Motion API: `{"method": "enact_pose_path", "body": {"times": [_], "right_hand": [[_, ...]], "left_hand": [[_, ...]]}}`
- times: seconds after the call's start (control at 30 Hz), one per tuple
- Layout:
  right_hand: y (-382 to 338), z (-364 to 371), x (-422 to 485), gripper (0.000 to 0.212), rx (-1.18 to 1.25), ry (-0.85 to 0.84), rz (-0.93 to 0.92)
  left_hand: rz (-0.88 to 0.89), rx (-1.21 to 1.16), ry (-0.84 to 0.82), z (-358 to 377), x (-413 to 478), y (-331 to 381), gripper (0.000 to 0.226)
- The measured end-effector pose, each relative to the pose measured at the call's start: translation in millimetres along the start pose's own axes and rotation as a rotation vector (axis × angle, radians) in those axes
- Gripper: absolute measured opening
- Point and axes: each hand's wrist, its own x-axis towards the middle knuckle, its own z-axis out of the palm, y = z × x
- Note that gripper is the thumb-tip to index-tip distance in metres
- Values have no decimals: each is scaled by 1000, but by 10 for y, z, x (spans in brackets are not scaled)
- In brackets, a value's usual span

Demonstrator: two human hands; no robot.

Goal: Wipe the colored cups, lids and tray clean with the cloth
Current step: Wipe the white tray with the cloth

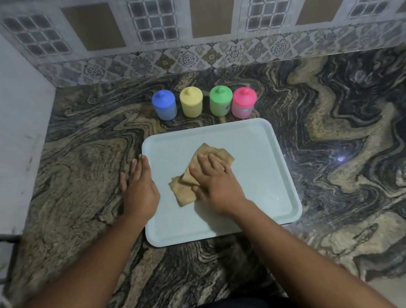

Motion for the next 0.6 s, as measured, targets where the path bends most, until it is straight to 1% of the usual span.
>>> {"method": "enact_pose_path", "body": {"times": [0.13,0.2,0.23,0.3,0.33,0.4,0.43,0.47,0.5,0.53,0.6], "right_hand": [[-60,88,-148,58,47,53,62],[-73,60,-134,61,71,44,63],[-69,26,-115,66,91,21,64],[-69,-102,-97,78,206,-18,73],[-54,-183,-96,78,314,9,77],[12,-352,-107,62,507,185,74],[60,-421,-119,52,542,292,65],[106,-488,-123,44,541,375,61],[154,-549,-122,38,533,426,67],[198,-605,-122,36,523,439,75],[309,-644,-136,35,492,383,68]], "left_hand": [[16,4,5,26,-19,2,64],[18,-2,12,20,-17,3,63],[21,-17,18,18,-6,-2,61],[30,-115,38,-24,25,-4,53],[39,-206,70,-69,42,13,47],[117,-374,190,-191,51,120,33],[182,-416,247,-256,29,214,27],[250,-450,270,-321,-12,332,22],[310,-482,251,-380,-74,462,19],[361,-506,197,-405,-153,572,16],[437,-488,61,-367,-324,716,11]]}}
